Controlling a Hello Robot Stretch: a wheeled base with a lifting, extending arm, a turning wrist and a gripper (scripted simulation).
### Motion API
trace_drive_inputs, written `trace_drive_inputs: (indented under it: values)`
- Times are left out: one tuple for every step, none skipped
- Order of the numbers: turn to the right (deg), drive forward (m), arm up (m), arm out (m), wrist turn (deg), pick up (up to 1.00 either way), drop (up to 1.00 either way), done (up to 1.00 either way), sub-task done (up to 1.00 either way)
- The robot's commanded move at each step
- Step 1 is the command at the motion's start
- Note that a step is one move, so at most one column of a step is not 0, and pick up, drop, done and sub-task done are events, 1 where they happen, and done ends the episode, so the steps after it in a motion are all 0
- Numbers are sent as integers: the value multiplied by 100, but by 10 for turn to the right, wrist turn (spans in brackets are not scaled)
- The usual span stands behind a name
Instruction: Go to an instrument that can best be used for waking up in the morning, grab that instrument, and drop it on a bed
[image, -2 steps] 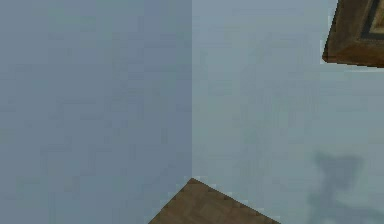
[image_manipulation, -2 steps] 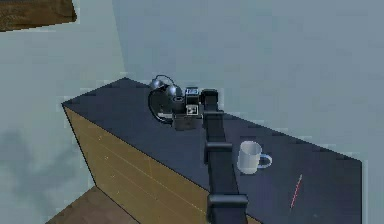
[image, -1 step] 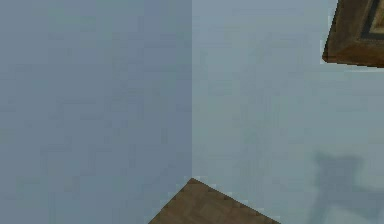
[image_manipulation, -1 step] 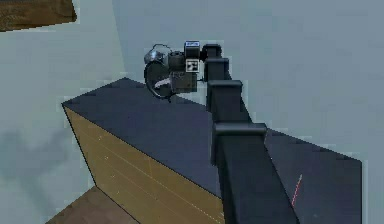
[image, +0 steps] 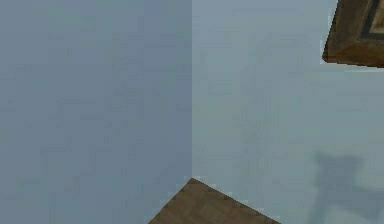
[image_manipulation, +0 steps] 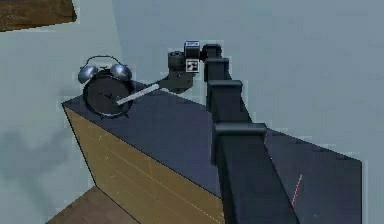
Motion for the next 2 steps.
trace_drive_inputs:
  values:
    - [0, 0, 0, 0, -450, 0, 0, 0, 0]
    - [0, 0, 0, 0, -270, 0, 0, 0, 0]
